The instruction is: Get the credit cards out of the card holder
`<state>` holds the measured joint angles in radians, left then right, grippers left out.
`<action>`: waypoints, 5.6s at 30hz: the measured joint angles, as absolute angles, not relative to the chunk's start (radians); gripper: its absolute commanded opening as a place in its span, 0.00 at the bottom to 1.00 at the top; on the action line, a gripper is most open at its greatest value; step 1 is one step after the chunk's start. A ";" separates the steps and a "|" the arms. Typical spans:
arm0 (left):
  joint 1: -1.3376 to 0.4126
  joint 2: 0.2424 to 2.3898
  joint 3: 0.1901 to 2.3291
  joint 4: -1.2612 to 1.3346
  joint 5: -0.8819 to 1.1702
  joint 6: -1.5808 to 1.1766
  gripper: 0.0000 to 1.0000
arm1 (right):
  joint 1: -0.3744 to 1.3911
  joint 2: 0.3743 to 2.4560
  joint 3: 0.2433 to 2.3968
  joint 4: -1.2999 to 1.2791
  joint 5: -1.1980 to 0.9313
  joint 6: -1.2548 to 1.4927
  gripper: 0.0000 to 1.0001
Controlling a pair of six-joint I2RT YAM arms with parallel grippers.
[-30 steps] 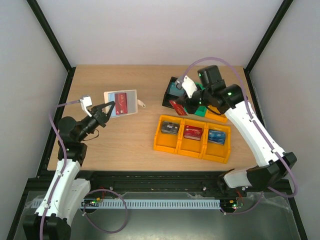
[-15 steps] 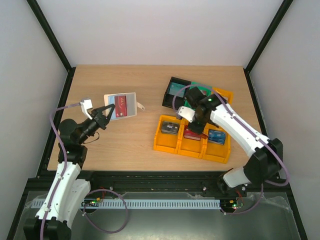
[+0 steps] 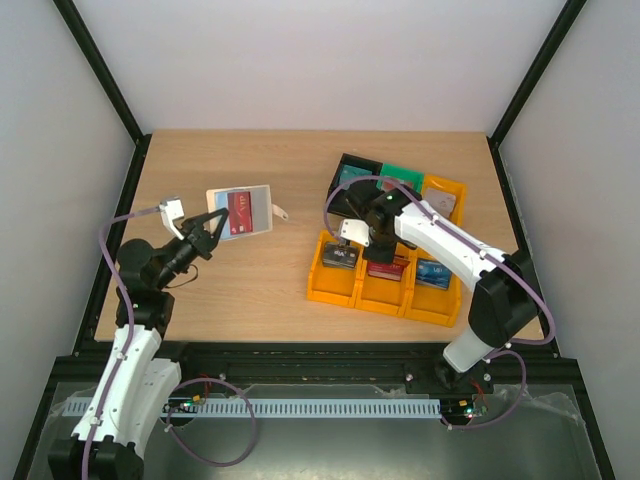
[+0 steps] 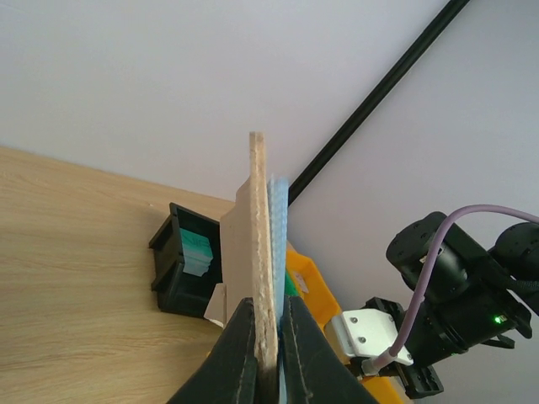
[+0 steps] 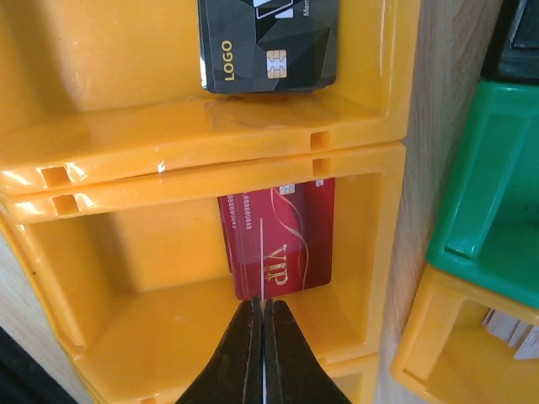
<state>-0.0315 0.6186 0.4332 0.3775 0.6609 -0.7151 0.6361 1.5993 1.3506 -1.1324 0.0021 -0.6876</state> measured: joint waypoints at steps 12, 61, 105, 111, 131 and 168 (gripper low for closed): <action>-0.022 0.616 0.427 0.374 0.661 -0.714 0.02 | 0.636 1.656 1.340 -1.073 -0.004 -0.797 0.02; -0.012 0.630 0.427 0.360 0.661 -0.701 0.02 | 0.588 1.674 1.265 -0.974 0.014 -0.864 0.18; -0.010 0.633 0.424 0.398 0.680 -0.674 0.02 | 0.595 1.002 0.836 -0.480 0.002 0.571 0.12; -0.011 0.627 0.422 0.398 0.680 -0.673 0.02 | 0.595 1.131 0.785 -0.599 -0.085 0.745 0.04; -0.011 0.609 0.411 0.387 0.673 -0.659 0.02 | 0.596 1.425 0.808 -0.685 0.009 0.727 0.05; -0.013 0.598 0.411 0.363 0.691 -0.585 0.02 | 0.596 1.367 0.846 -0.706 -0.118 0.702 0.06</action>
